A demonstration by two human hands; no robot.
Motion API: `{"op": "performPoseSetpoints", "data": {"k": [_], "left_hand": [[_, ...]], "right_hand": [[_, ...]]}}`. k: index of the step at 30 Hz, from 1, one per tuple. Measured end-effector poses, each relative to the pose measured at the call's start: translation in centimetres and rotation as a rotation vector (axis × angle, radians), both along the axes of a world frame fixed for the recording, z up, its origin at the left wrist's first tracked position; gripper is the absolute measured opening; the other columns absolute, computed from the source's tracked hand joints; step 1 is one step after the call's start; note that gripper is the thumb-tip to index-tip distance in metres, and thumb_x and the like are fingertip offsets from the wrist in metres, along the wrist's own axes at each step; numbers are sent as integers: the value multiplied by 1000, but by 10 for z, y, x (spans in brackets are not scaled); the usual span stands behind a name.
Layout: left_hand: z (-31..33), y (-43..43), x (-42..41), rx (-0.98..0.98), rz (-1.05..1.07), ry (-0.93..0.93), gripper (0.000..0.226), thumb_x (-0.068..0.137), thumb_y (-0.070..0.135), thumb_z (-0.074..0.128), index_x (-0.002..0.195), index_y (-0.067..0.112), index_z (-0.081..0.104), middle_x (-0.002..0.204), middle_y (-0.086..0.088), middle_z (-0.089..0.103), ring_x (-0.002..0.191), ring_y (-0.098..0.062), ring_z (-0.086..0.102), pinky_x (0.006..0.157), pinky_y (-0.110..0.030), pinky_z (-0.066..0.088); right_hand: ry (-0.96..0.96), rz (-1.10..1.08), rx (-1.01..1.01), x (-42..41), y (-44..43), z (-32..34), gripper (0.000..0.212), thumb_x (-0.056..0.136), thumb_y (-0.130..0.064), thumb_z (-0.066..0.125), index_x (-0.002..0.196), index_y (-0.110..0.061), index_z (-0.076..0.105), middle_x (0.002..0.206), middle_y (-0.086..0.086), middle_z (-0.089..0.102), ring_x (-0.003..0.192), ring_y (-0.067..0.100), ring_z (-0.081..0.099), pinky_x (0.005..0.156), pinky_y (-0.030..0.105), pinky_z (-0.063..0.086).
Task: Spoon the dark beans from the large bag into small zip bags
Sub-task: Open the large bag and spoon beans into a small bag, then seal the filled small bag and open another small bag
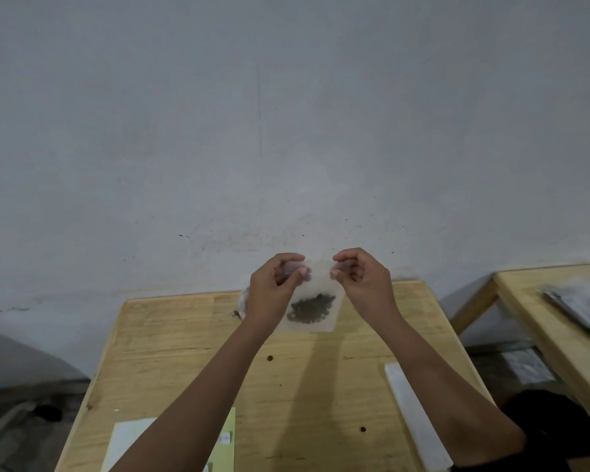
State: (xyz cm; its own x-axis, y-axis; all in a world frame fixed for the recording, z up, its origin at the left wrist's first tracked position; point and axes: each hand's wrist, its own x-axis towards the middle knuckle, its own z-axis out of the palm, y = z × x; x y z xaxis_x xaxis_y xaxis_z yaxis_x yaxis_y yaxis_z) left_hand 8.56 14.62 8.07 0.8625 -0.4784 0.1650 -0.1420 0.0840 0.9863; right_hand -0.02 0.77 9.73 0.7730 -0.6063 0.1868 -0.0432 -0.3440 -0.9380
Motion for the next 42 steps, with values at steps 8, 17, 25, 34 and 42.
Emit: {"op": "performPoseSetpoints", "data": {"k": [8, 17, 25, 34, 42], "left_hand": [[-3, -8, -16, 38, -51, -32, 17, 85, 4, 65, 98, 16, 65, 81, -5, 73, 79, -15, 70, 77, -24, 55], [-1, -4, -12, 59, -109, 27, 20, 91, -1, 55, 103, 9, 66, 88, -2, 71, 80, -7, 69, 71, -18, 54], [-7, -14, -28, 75, -132, -24, 21, 87, 9, 65, 102, 24, 63, 84, -4, 73, 80, -16, 71, 76, -30, 57], [-30, -7, -39, 65, -242, 122, 25, 97, 4, 44, 114, 13, 59, 94, -8, 71, 88, -19, 70, 75, -26, 56], [-97, 15, -69, 164, -113, 283, 28, 92, 6, 56, 115, 22, 59, 90, -15, 69, 80, -28, 69, 67, -31, 57]], "right_hand": [[129, 55, -40, -2, 2, 0, 10, 73, -22, 79, 74, -22, 70, 79, -7, 71, 81, 10, 67, 79, 27, 54], [171, 187, 181, -19, -23, 3, 18, 75, -6, 75, 91, -13, 70, 88, 3, 70, 80, 13, 67, 74, 21, 56], [66, 80, 244, -31, -26, -4, 13, 76, 1, 72, 84, -9, 68, 78, 6, 69, 67, 7, 69, 66, 16, 54], [165, 137, 390, -54, -25, -31, 7, 84, -4, 65, 89, -7, 68, 77, 4, 73, 74, 13, 71, 63, 23, 55], [366, 46, 468, -75, -8, -94, 8, 85, -3, 64, 82, -10, 67, 79, 11, 71, 66, 15, 70, 60, 25, 56]]}}
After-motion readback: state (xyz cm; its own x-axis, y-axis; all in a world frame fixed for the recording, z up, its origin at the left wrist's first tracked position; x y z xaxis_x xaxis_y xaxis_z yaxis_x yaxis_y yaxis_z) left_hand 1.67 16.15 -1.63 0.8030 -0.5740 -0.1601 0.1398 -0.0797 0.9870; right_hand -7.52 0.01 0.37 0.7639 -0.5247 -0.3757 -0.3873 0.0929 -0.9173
